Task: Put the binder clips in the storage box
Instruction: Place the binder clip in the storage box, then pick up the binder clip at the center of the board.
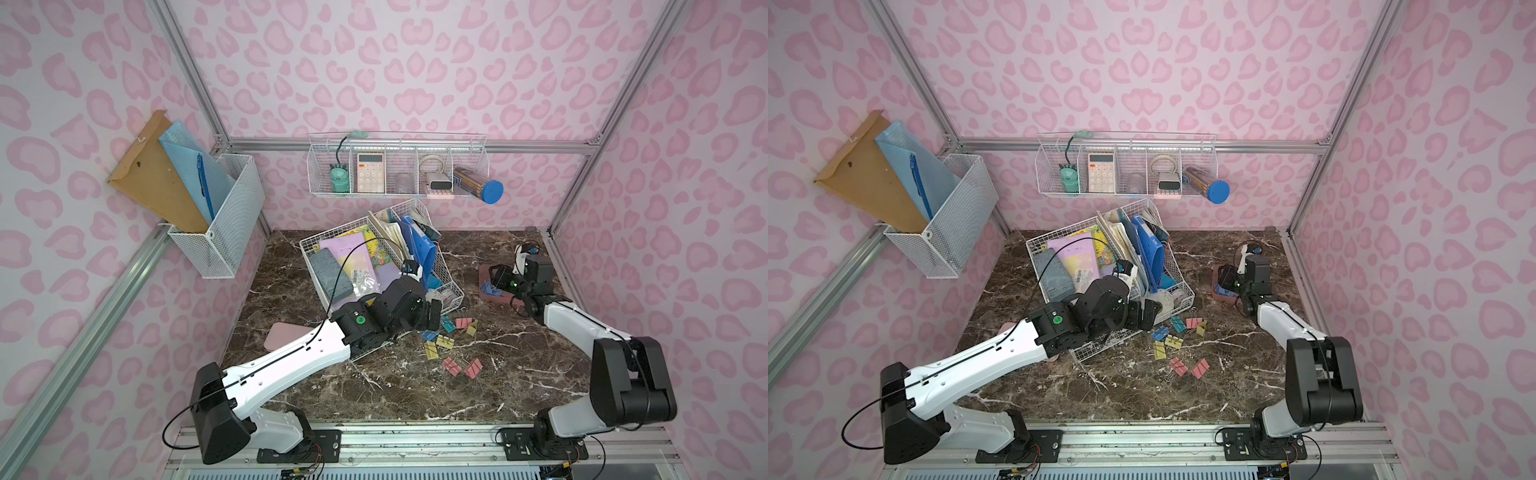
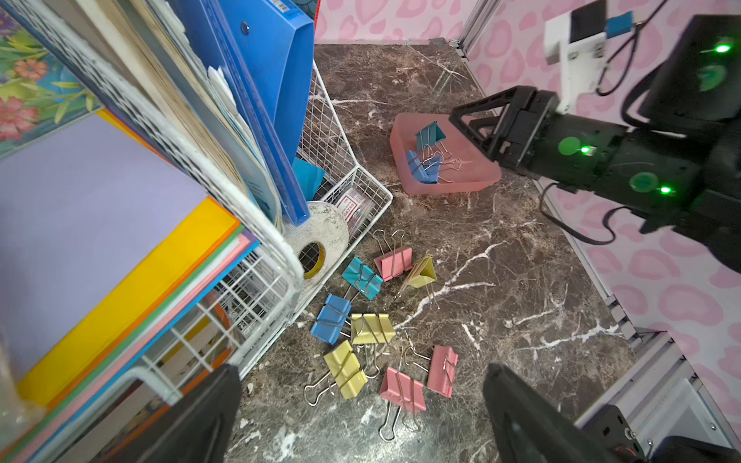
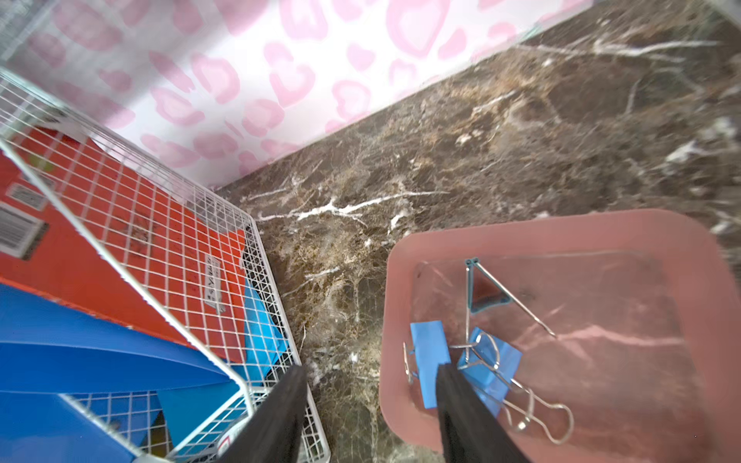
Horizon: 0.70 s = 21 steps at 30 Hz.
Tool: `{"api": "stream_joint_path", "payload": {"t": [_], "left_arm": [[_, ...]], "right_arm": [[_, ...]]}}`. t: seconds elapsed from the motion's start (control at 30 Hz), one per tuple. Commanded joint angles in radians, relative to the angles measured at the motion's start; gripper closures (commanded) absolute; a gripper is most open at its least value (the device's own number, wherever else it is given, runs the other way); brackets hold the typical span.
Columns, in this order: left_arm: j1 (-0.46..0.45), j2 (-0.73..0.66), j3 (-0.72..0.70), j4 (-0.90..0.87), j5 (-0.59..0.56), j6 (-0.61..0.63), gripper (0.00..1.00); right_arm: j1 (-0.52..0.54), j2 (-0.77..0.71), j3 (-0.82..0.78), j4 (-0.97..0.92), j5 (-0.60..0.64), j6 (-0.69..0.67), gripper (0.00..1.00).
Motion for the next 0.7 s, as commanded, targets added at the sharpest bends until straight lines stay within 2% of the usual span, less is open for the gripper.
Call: {"api": "stream_joint_path", "payload": {"t": [0.0,0.17,0.27,0.4,0.5,0.67], "left_arm": [[0.000,-0.012,-0.006,0.006,-0.001,0.008,0.01],[0.001,-0.019,-0.019,0.026,-0.002,0.006,0.01],[0.000,-0.012,-0.017,0.037,0.003,0.011,0.00],[0.000,0.000,-0.007,0.035,0.019,0.014,0.01],[0.001,0.002,-0.004,0.028,0.026,0.010,0.01],[0.000,0.002,-0.010,0.031,0.020,0.001,0.01]], "right_arm": [[0.017,-0.132,-0.053,-0.082,0.034,0.055,0.47],[0.145,-0.364,-0.198,-0.156,0.032,0.124,0.50],[0.249,-0.433,-0.256,-0.206,0.027,0.119,0.51],[0.325,-0.412,-0.250,-0.351,0.063,0.097,0.54],[0.368,-0.367,-0.217,-0.502,0.181,0.211,0.61],[0.484,-0.331,-0.227,-0.544,0.285,0.356,0.59]]}}
